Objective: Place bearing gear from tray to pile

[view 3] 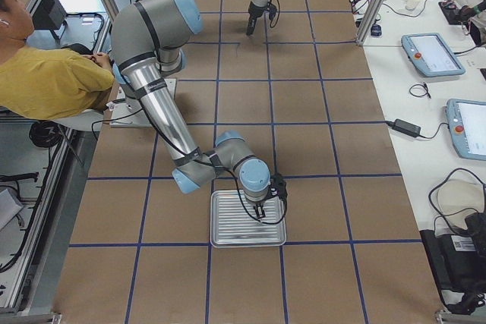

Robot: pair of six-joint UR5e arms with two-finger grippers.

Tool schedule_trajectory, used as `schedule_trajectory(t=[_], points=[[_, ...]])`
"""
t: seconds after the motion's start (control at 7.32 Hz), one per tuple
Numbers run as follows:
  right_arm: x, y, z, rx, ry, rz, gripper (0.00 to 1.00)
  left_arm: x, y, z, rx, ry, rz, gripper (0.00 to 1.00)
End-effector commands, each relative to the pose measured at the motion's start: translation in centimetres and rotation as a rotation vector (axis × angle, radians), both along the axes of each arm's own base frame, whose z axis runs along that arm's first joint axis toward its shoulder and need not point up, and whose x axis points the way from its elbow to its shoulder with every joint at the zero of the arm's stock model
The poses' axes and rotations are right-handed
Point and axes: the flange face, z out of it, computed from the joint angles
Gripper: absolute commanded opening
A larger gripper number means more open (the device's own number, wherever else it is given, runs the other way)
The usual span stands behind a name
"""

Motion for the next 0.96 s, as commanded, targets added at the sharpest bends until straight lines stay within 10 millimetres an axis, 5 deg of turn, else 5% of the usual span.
schedule_trajectory(t=[0.0,0.27,0.41,0.55,0.82], points=[[0.2,-0.3,0.2,-0.004,0.004,0.008,0.63,0.1,-0.3,0.3,-0.008,0.004,0.001,0.00],[0.2,-0.7,0.2,-0.042,-0.005,0.020,0.51,1.4,-1.6,2.3,-0.067,-0.034,-0.010,0.00],[0.1,-0.6,0.1,-0.029,0.003,0.023,0.31,4.5,-3.5,3.6,-0.087,-0.071,0.025,0.00],[0.1,-0.5,0.2,-0.023,0.012,0.045,0.26,7.8,-5.2,5.3,-0.111,-0.074,0.092,0.00],[0.1,-0.5,0.2,-0.018,0.016,0.047,0.26,19.9,-9.1,9.2,-0.121,-0.134,0.230,0.00]])
